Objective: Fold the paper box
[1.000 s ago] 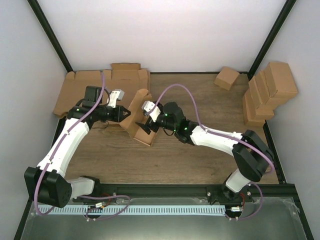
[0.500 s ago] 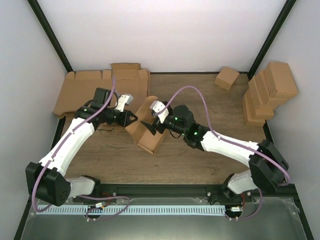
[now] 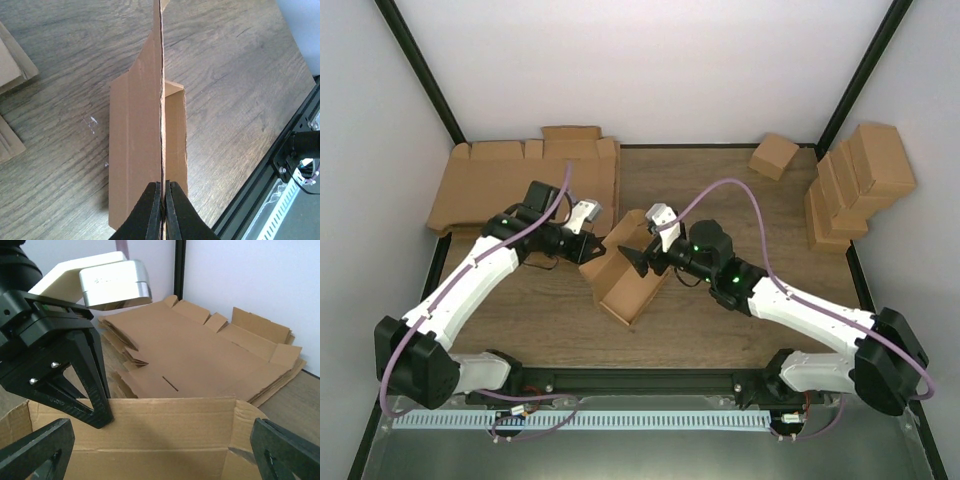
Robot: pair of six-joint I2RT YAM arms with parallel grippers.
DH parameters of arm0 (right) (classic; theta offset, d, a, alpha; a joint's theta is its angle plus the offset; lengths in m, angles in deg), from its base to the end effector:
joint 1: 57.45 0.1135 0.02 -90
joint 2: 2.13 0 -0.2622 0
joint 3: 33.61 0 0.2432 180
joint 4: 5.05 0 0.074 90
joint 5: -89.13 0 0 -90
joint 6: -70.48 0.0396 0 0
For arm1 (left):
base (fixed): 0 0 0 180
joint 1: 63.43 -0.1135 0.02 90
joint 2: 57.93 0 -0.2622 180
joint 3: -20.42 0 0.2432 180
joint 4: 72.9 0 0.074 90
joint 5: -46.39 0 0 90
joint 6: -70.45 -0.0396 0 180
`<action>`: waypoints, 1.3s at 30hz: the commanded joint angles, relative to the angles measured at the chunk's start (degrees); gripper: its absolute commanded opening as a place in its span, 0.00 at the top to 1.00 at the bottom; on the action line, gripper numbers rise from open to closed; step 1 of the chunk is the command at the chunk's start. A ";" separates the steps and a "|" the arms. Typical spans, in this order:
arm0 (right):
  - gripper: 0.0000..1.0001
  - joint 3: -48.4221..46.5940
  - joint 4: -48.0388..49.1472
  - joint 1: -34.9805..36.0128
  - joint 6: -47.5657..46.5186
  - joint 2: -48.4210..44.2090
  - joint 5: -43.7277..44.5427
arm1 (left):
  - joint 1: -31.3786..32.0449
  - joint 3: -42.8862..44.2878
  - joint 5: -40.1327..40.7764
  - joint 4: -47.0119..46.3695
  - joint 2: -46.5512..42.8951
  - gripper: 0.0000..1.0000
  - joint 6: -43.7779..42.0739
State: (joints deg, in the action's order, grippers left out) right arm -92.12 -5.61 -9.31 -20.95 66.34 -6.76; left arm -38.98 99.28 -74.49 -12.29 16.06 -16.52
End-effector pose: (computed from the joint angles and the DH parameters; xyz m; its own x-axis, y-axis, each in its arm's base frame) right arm 0.1803 0.2074 0.2946 -0.1016 -0.1506 -0.9834 -0.8110 0.5851 -0.0058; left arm 0.2199 -0.1223 0.2969 -0.7840 0.3066 -0.5397 0.5776 0.6788 -0.4534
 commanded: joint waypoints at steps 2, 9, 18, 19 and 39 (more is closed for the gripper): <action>0.00 0.90 8.38 -0.08 -2.54 3.68 -4.88 | 1.56 -0.47 -0.32 0.47 -0.16 0.96 0.11; 0.00 -4.78 13.42 0.11 -6.45 14.57 -5.38 | 2.45 -2.50 -1.02 -0.83 -1.74 0.96 0.11; 0.00 -9.39 10.81 0.20 -8.62 20.68 -2.37 | 2.44 -3.22 1.26 -0.80 -0.81 0.96 0.44; 0.00 -8.66 11.78 0.20 -8.60 19.76 -2.85 | 2.44 -3.15 1.89 -0.75 -0.81 0.96 0.56; 0.00 2.09 -1.48 -8.12 9.25 -3.71 -0.56 | 3.86 -1.48 2.31 0.90 1.86 0.96 -0.59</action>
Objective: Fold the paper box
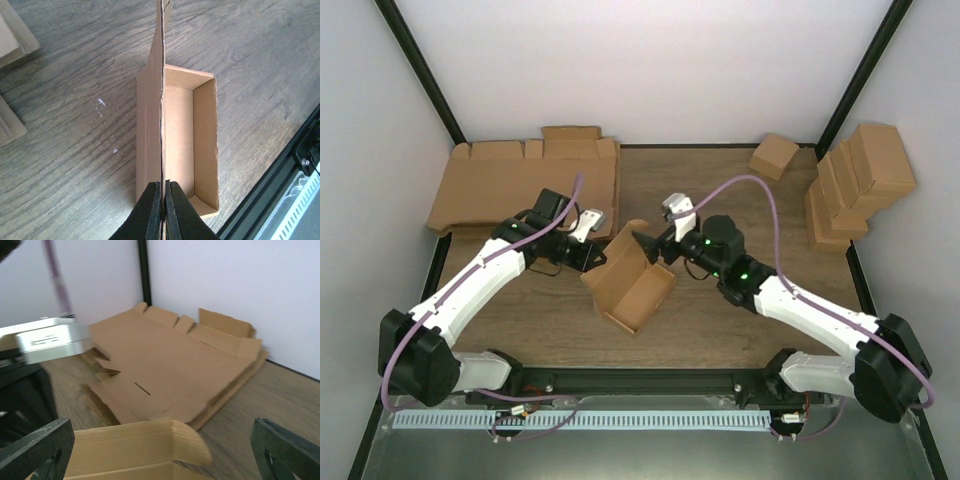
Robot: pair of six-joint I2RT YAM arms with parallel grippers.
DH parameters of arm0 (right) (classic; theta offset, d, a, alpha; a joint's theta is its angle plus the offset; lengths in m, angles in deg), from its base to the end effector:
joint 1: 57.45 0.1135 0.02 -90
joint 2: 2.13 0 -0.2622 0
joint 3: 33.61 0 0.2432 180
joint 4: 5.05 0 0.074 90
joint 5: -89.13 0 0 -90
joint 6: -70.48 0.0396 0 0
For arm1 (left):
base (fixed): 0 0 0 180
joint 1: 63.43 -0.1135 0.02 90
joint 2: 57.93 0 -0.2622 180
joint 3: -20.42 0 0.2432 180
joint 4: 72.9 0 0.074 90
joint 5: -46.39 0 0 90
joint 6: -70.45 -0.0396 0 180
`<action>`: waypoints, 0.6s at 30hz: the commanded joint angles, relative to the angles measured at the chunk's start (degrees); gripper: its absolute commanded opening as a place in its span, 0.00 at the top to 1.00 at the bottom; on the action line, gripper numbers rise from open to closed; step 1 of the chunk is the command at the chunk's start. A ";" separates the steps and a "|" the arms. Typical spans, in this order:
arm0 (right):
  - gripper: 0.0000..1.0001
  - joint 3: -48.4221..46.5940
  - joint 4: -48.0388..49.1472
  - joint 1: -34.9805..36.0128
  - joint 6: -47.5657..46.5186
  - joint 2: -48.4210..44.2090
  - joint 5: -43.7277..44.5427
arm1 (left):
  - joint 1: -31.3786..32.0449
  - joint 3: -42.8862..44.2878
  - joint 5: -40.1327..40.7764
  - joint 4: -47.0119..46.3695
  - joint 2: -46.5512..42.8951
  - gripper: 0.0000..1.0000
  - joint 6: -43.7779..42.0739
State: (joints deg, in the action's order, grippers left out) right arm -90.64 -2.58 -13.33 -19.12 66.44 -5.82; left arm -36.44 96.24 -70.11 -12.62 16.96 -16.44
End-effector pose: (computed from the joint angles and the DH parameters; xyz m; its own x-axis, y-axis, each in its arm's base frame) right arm 0.1947 0.1936 0.2910 -0.1184 -0.1052 -0.9874 -0.7539 0.6566 0.0205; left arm 0.2153 -0.1295 0.2764 -0.7985 0.3522 -0.4882 0.5664 0.7144 -0.4110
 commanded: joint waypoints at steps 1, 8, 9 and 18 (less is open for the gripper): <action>0.00 0.89 -5.30 -5.07 8.52 -4.64 -2.80 | 1.85 1.75 -2.14 1.32 1.19 0.96 -0.73; 0.00 3.45 -10.16 -5.90 11.32 -9.42 -0.83 | 5.52 3.32 -1.34 2.70 3.10 0.96 -1.81; 0.00 3.83 -11.01 -5.89 11.50 -10.03 0.25 | 6.08 3.78 -0.63 3.19 3.49 0.96 -2.06; 0.00 4.48 -17.98 -5.89 12.95 -14.18 5.04 | 9.24 8.27 4.39 6.87 7.21 0.96 -3.09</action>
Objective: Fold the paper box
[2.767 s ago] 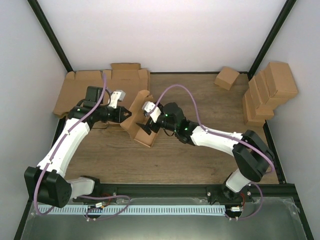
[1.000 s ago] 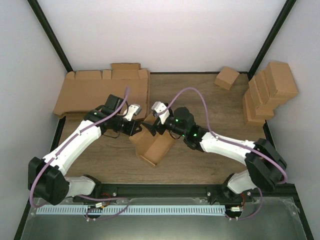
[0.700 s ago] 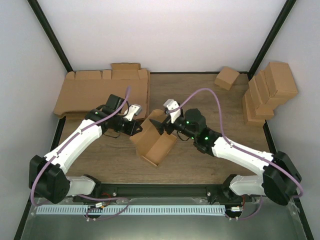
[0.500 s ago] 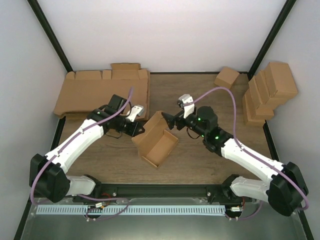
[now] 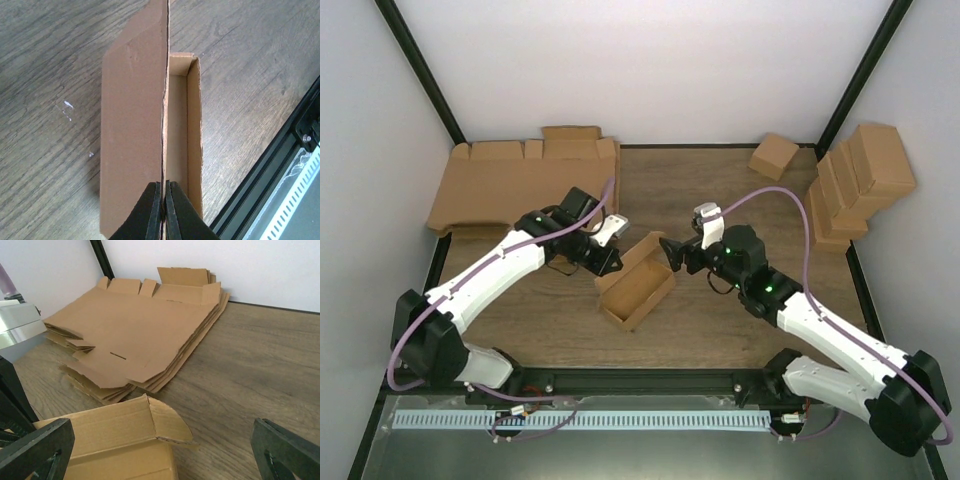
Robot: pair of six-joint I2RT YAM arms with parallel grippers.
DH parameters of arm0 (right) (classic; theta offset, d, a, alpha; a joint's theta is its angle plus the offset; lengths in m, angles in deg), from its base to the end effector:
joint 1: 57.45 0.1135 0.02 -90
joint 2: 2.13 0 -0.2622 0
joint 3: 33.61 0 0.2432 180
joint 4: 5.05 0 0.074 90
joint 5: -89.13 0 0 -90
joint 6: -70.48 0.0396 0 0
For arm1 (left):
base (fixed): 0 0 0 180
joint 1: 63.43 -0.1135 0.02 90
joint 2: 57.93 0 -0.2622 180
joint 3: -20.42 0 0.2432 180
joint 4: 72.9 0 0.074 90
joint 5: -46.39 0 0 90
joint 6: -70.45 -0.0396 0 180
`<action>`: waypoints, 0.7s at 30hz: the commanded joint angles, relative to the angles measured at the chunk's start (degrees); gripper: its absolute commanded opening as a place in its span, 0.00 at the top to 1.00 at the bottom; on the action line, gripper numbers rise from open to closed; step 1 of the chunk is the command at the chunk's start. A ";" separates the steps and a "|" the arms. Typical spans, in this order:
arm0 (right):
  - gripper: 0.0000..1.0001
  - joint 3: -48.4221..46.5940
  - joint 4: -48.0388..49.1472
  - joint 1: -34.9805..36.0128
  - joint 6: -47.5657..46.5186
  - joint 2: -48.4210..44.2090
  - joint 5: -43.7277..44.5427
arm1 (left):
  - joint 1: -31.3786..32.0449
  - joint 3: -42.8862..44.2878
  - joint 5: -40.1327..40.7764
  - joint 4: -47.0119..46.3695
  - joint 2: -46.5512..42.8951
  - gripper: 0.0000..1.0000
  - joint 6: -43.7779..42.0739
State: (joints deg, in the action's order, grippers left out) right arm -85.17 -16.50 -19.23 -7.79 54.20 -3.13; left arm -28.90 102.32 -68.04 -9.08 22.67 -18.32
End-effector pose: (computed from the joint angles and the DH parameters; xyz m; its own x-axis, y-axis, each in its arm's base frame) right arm 0.1766 0.1411 0.2798 -0.3466 -0.0144 -0.9379 -0.5898 0.7808 0.2060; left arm 0.2141 -0.1672 0.2801 -0.7452 0.4890 -0.4535 0.6575 0.6525 -0.3767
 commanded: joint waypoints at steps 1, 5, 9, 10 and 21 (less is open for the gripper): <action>0.00 -1.12 -4.75 0.02 1.68 -2.27 2.13 | 2.22 2.44 2.75 3.50 1.96 0.96 -1.28; 0.00 -1.37 -7.05 0.02 1.74 -4.17 2.33 | 4.32 3.03 4.06 3.42 2.46 0.96 -2.22; 0.00 -1.07 -8.57 -0.03 -1.39 -6.05 0.23 | 6.17 3.18 4.26 3.46 2.19 0.96 -3.24; 0.00 -1.02 -8.95 0.05 -2.62 -6.28 -1.00 | 6.46 3.26 4.92 3.50 2.13 0.96 -3.30; 0.11 -3.48 -13.03 0.02 -11.39 -2.07 -6.66 | 7.71 5.39 8.36 5.07 -1.11 0.96 -2.87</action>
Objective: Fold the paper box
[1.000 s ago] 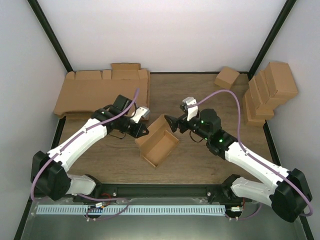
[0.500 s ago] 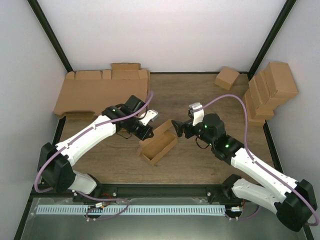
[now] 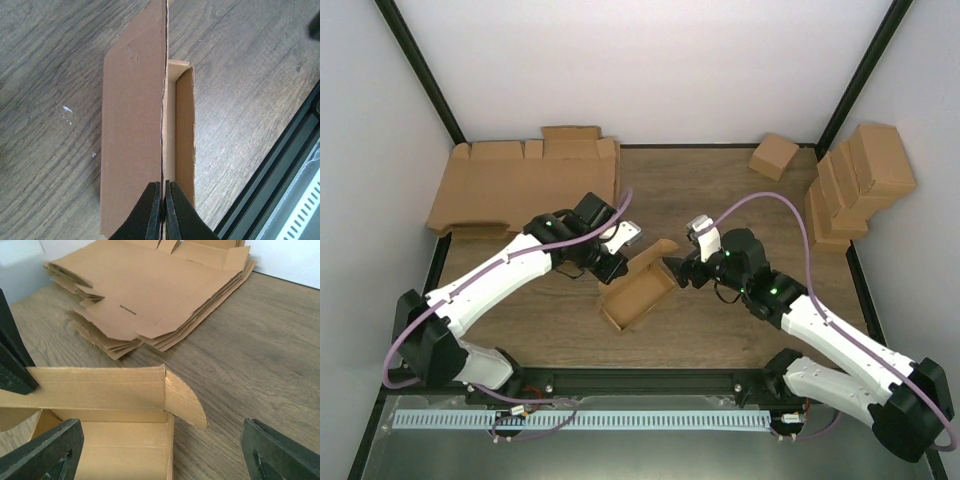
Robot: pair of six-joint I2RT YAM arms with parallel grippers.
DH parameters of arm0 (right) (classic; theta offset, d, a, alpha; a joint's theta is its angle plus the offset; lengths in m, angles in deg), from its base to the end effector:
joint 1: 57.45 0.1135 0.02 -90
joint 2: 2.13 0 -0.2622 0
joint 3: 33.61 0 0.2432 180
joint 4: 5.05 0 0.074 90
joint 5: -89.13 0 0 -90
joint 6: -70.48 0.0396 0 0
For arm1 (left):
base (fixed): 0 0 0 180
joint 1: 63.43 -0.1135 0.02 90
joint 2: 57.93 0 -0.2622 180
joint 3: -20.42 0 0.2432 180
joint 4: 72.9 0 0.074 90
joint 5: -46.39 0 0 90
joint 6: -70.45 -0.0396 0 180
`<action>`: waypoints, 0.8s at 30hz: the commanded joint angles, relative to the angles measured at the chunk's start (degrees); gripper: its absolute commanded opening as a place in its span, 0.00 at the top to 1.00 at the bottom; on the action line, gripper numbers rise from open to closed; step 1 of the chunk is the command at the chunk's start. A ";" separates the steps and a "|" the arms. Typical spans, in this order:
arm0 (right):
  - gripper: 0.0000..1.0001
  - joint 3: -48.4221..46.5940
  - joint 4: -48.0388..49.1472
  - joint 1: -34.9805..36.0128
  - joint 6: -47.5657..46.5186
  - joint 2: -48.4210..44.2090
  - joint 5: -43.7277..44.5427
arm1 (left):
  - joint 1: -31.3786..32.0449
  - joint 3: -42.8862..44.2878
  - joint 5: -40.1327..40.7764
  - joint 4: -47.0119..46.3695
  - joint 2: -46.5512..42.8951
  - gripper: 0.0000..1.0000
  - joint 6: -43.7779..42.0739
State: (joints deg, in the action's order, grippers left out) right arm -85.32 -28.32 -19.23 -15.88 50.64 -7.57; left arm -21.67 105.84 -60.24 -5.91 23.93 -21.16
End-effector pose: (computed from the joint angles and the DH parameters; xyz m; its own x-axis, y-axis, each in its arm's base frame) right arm 0.1604 0.1322 0.2711 -0.3673 -0.2090 -0.9063 -0.6760 0.7292 0.1058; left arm 0.1981 -0.1921 0.2880 -0.6463 0.6131 -0.4543 0.7521 0.6125 -0.2433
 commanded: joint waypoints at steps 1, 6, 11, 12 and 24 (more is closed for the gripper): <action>0.11 -3.63 -1.26 0.02 -4.07 1.80 -2.60 | 0.49 2.09 0.54 2.15 -2.79 0.96 0.02; 0.12 -4.44 -1.44 0.03 -10.60 2.31 -1.80 | 0.54 3.09 1.14 3.41 -5.14 0.96 0.52; 0.15 -4.75 -2.19 0.02 -13.06 4.31 -1.51 | 0.65 3.86 0.31 4.27 -6.96 0.96 0.73; 0.15 -4.78 -2.12 0.02 -12.94 4.81 -1.60 | 0.68 3.98 -0.13 4.47 -7.24 0.96 0.63; 0.22 -4.14 3.45 -0.44 -10.50 8.39 -3.49 | 0.93 3.16 -2.65 4.51 -11.27 0.96 0.65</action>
State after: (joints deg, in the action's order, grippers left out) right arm -87.51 -27.38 -19.25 -26.50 57.99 -9.25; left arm -21.08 108.44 -61.55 -1.60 15.08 -20.83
